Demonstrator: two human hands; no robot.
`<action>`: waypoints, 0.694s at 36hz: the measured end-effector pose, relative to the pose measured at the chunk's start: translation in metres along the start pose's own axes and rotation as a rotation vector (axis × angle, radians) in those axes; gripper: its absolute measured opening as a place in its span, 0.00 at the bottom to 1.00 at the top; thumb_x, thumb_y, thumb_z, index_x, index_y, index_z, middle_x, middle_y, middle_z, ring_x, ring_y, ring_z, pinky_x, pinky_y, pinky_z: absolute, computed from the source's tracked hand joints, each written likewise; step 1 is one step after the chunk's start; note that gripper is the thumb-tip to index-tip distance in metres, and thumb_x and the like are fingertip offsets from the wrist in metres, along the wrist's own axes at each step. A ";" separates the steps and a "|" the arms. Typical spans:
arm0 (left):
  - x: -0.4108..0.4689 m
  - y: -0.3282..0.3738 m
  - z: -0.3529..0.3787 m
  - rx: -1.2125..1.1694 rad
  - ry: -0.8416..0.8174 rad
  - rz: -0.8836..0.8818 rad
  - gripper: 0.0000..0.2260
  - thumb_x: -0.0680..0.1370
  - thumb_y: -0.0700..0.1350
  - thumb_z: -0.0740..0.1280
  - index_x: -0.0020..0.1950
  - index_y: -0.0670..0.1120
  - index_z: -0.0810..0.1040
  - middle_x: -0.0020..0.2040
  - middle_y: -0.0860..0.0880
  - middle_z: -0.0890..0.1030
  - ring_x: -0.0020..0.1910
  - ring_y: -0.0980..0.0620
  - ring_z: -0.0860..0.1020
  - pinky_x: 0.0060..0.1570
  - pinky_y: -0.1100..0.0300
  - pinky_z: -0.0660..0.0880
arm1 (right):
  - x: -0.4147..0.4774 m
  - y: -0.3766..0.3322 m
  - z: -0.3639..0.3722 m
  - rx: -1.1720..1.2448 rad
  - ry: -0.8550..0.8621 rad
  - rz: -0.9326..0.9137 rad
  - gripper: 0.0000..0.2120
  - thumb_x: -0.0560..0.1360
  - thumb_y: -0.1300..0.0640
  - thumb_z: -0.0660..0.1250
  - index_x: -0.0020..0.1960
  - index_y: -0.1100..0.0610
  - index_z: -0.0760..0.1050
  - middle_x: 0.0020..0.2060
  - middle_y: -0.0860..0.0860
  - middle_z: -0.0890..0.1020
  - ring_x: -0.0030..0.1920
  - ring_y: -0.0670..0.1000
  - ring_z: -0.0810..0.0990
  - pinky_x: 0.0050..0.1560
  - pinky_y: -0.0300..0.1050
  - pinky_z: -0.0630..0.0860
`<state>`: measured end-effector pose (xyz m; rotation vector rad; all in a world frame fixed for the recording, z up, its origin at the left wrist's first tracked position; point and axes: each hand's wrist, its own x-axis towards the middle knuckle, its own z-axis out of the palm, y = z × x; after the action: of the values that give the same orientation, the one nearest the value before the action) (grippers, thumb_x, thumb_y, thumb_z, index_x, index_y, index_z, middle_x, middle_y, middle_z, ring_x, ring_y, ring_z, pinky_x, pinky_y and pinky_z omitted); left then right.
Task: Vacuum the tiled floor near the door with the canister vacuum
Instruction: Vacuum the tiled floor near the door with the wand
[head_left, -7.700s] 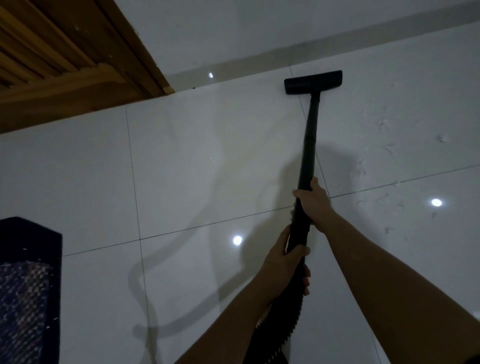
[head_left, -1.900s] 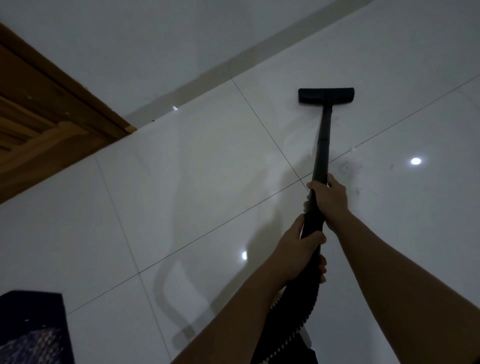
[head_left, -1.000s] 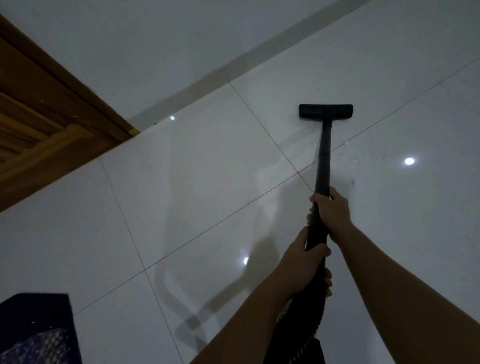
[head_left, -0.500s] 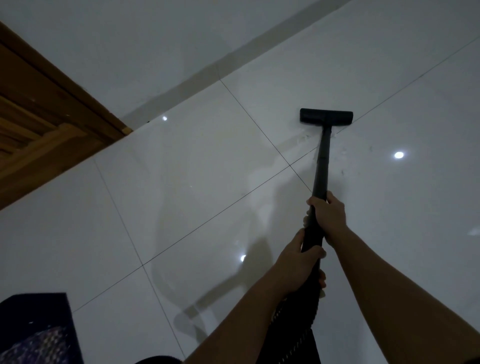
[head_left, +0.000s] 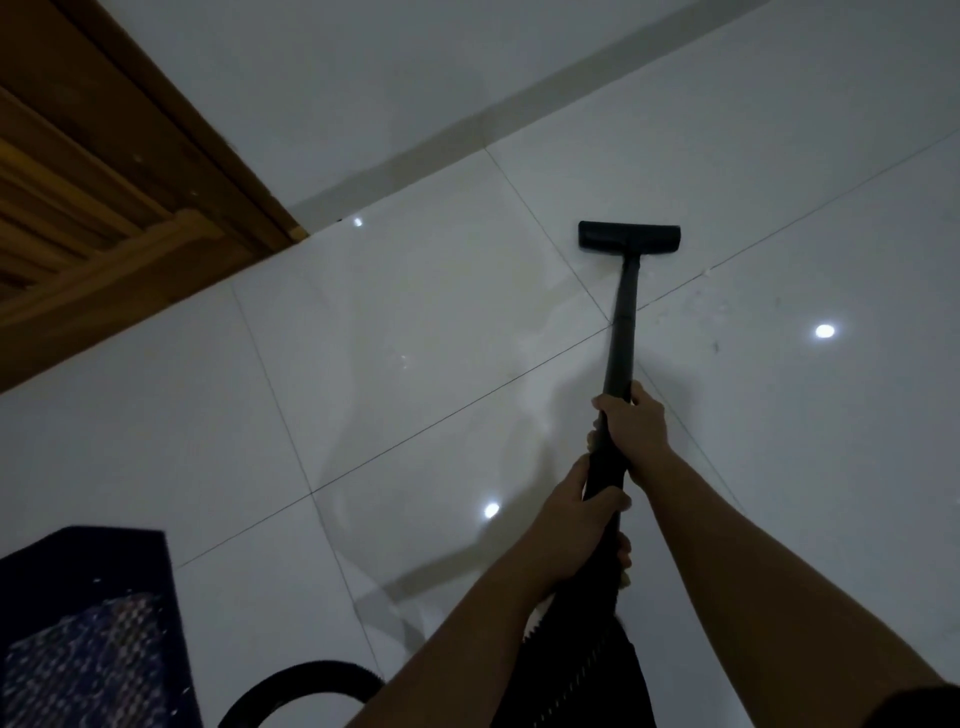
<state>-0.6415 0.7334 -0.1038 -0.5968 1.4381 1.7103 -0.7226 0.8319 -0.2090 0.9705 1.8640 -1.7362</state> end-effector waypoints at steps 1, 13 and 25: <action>-0.003 -0.002 -0.003 -0.007 0.003 0.001 0.20 0.80 0.39 0.60 0.71 0.46 0.64 0.30 0.46 0.73 0.21 0.56 0.74 0.23 0.64 0.73 | -0.002 0.001 0.004 -0.004 -0.004 -0.001 0.19 0.75 0.62 0.67 0.65 0.61 0.70 0.38 0.59 0.76 0.28 0.54 0.76 0.37 0.49 0.77; -0.035 -0.029 -0.011 -0.095 0.032 0.019 0.21 0.79 0.39 0.60 0.72 0.49 0.63 0.32 0.45 0.73 0.22 0.55 0.74 0.23 0.63 0.74 | -0.036 0.015 0.021 -0.063 -0.047 -0.002 0.21 0.75 0.63 0.66 0.67 0.62 0.69 0.36 0.58 0.76 0.28 0.53 0.76 0.31 0.46 0.75; -0.035 -0.036 0.017 -0.004 0.001 0.053 0.22 0.80 0.39 0.60 0.73 0.47 0.62 0.33 0.46 0.73 0.19 0.59 0.73 0.21 0.68 0.71 | -0.045 0.018 -0.015 -0.013 -0.002 -0.013 0.15 0.75 0.64 0.66 0.61 0.63 0.72 0.32 0.57 0.75 0.27 0.53 0.74 0.30 0.46 0.74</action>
<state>-0.5900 0.7413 -0.0935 -0.5660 1.4638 1.7548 -0.6770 0.8367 -0.1872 0.9529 1.8825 -1.7296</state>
